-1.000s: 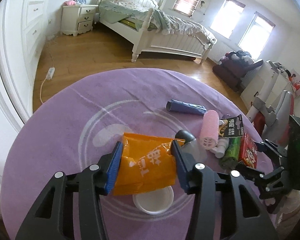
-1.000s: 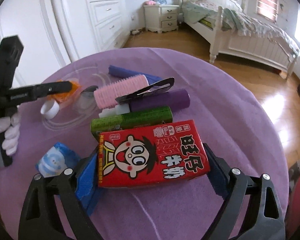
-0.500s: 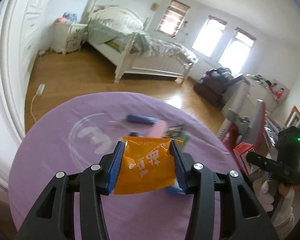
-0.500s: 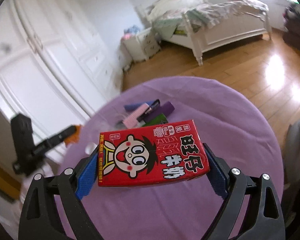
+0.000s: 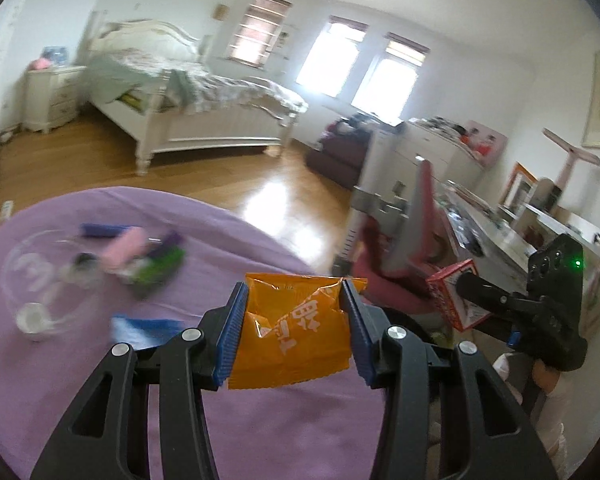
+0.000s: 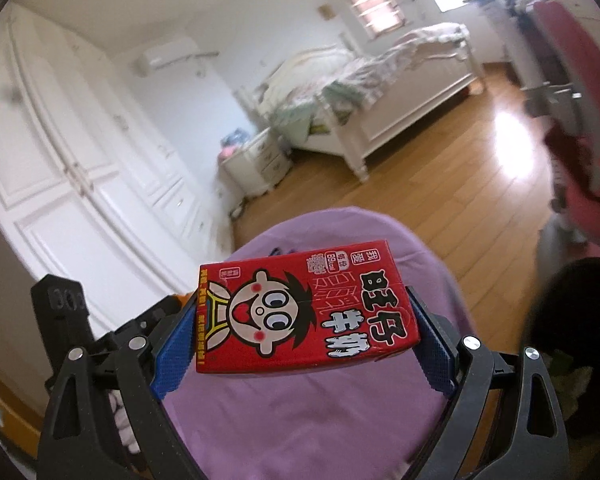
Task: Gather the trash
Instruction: 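Carry the orange bag and red carton to the bin and release both, then grasp the white cup with the left tool while the right tool grasps the blue wrapper, then carry the white cup and blue wrapper to the bin and release both, then grasp the clear plastic lid with the left tool while the right tool grasps the black-and-yellow card, then carry the clear lid and card to the bin and release both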
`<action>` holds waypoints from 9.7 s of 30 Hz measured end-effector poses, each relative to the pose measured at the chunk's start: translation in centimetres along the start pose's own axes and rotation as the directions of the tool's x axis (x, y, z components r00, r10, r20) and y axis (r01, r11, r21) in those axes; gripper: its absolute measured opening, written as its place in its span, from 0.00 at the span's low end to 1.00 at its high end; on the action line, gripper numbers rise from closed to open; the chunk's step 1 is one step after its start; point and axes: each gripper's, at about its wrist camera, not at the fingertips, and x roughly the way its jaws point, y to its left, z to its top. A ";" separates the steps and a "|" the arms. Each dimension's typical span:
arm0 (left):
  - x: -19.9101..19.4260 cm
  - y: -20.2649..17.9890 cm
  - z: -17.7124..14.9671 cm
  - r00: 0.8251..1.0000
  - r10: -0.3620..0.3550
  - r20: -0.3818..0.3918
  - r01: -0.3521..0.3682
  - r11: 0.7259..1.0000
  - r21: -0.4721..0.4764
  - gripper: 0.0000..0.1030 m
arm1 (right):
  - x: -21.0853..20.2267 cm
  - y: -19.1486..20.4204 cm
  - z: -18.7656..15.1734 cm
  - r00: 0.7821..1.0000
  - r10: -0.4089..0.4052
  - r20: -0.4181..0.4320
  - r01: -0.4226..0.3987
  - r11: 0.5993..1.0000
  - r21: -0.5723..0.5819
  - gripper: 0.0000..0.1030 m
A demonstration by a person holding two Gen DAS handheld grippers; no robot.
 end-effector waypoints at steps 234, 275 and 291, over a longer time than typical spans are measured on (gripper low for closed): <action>7.0 18.6 0.5 0.915 0.361 -0.181 -0.352 0.933 0.078 0.78 | 23.6 7.2 2.9 0.925 0.159 -0.345 -0.158 0.987 0.032 0.73; 0.1 3.6 -1.8 0.993 0.094 -0.077 -0.089 0.994 0.070 0.45 | 5.8 1.9 -0.3 0.976 0.199 -0.089 -0.183 0.970 0.159 0.03; 10.2 -13.3 -4.0 0.957 -0.188 -0.223 0.228 0.959 0.168 0.45 | -12.1 -12.1 -1.9 0.984 -0.034 0.176 -0.021 0.953 0.303 0.03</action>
